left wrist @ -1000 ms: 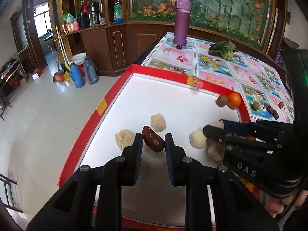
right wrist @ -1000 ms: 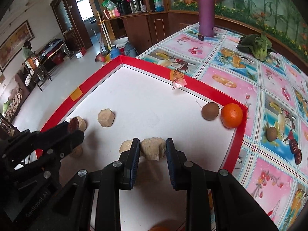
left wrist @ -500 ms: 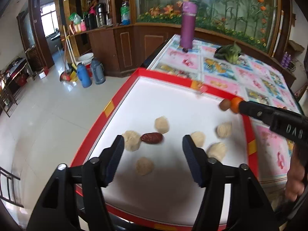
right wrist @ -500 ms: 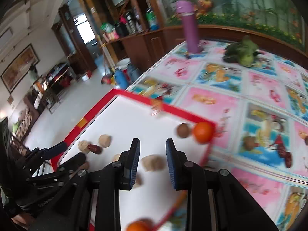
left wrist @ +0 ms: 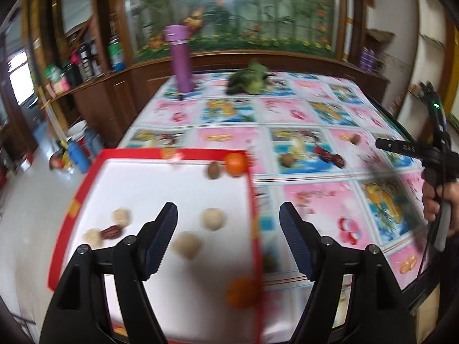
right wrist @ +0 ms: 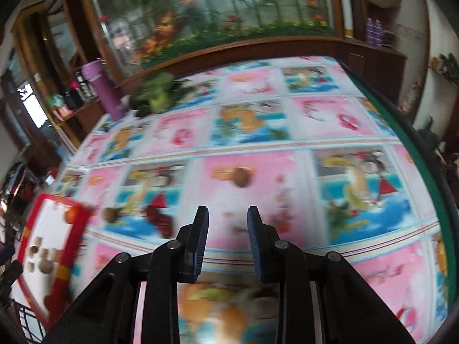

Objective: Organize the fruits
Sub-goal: 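Grasp a brown round fruit with the right tool while the left tool grasps another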

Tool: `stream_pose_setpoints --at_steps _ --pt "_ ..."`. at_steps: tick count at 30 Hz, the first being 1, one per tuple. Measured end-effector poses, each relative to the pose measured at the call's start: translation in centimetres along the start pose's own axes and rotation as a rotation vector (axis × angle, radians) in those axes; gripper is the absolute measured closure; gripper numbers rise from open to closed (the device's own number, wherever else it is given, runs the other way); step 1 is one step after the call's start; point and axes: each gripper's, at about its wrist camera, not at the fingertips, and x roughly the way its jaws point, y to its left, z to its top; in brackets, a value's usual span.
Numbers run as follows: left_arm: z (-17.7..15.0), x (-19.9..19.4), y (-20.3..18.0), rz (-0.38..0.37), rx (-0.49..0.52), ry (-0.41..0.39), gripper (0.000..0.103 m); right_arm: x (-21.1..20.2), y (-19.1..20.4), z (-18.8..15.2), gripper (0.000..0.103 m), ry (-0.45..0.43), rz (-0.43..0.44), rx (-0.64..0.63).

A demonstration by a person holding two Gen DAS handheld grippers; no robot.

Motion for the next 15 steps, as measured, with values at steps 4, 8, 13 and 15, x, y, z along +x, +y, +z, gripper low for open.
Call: stream_pose_setpoints --at_steps 4,8,13,15 --pt "1.2 2.1 -2.8 -0.063 0.033 0.031 0.029 2.1 -1.8 1.2 0.076 0.035 0.019 0.051" --pt "3.1 4.7 -4.3 -0.094 0.070 0.061 0.029 4.3 -0.8 2.8 0.076 0.046 0.037 0.052" --pt "4.8 6.9 -5.2 -0.078 0.130 0.076 0.029 6.2 -0.9 3.7 0.076 0.056 0.019 0.110" --pt "5.1 7.5 -5.3 -0.078 0.158 0.075 0.029 6.7 -1.0 3.6 0.076 0.061 0.013 0.104"
